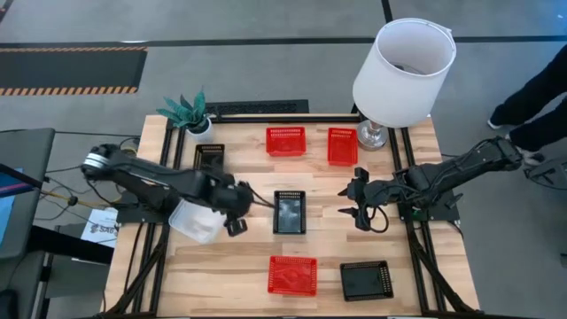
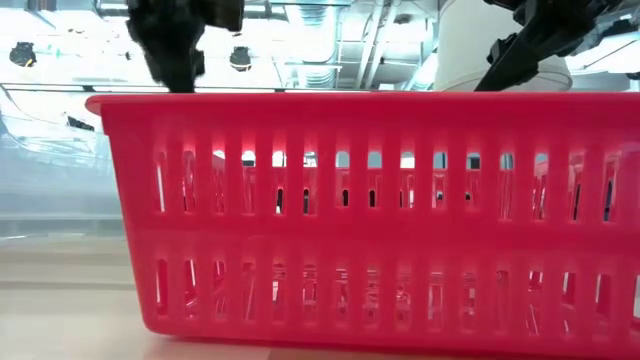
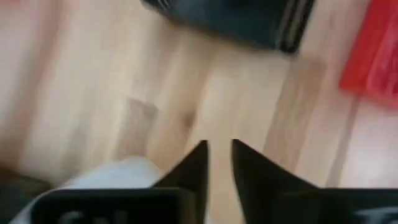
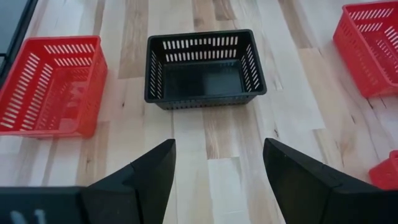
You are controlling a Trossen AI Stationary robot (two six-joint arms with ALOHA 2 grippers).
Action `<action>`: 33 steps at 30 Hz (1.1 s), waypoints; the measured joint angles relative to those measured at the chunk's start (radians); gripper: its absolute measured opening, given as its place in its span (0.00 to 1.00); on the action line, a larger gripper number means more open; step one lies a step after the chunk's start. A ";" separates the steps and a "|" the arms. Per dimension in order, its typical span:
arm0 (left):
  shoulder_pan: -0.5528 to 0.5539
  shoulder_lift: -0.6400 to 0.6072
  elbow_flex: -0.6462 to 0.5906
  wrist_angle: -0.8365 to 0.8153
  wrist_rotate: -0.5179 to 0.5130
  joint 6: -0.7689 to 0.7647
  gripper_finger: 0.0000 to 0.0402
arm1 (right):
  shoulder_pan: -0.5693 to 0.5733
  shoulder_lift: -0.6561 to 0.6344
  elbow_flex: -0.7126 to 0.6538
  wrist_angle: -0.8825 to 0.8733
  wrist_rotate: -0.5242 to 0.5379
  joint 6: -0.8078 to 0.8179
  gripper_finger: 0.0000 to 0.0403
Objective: Stack baskets by color
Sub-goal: Stack the bottom transparent bin on the top transparent bin, then stack the bottom red bin on the top right red bin
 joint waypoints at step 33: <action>0.096 0.015 0.003 0.076 -0.524 -0.060 0.00 | -0.516 0.046 0.000 0.163 -0.335 -0.271 0.66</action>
